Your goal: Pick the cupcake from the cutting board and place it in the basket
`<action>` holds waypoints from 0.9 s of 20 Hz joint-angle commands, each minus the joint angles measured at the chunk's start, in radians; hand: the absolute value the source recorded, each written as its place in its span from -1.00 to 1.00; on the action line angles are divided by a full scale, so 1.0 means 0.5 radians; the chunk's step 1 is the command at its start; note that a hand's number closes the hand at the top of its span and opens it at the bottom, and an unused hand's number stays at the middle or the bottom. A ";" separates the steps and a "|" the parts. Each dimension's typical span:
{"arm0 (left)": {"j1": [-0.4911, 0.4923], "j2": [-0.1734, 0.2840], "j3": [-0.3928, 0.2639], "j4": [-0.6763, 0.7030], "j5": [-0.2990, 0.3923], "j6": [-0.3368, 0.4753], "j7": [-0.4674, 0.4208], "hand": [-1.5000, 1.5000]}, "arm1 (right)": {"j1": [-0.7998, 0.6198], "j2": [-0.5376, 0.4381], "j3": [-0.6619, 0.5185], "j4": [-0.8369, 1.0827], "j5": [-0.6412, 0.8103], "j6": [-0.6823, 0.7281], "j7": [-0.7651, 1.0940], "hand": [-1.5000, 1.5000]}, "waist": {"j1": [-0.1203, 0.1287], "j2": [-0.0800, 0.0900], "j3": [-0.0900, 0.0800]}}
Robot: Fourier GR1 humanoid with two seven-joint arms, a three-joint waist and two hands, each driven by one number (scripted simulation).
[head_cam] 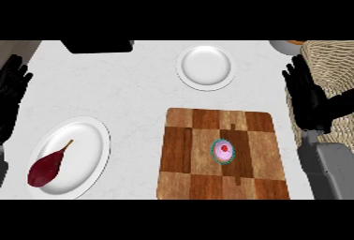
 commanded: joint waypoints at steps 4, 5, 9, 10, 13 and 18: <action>-0.023 -0.079 -0.214 -0.115 -0.076 -0.165 -0.150 0.00 | -0.055 -0.153 0.174 0.019 -0.079 0.620 -0.167 1.00 | 0.027 0.050 -0.066; -0.028 -0.100 -0.276 -0.143 -0.065 -0.226 -0.182 0.00 | -0.123 -0.215 0.230 0.019 -0.103 0.788 -0.155 1.00 | 0.041 0.055 -0.066; 0.027 -0.209 -0.448 -0.173 -0.073 -0.270 -0.155 0.00 | -0.065 0.122 0.714 -0.259 0.046 0.984 -0.563 1.00 | 0.065 0.042 -0.063; -0.007 -0.229 -0.448 -0.105 -0.074 -0.277 -0.178 0.00 | 0.033 0.168 0.871 -0.338 0.205 0.940 -0.632 -1.00 | 0.011 0.041 -0.067; 0.144 -0.255 -0.481 -0.202 -0.140 -0.236 -0.239 0.00 | 0.245 0.252 1.084 -0.501 0.733 0.427 -0.636 -1.00 | 0.009 0.021 -0.069; 0.070 -0.290 -0.462 -0.099 -0.160 -0.220 -0.235 0.00 | 0.306 0.065 1.163 -0.706 1.247 0.095 -0.258 -1.00 | -0.053 0.017 -0.073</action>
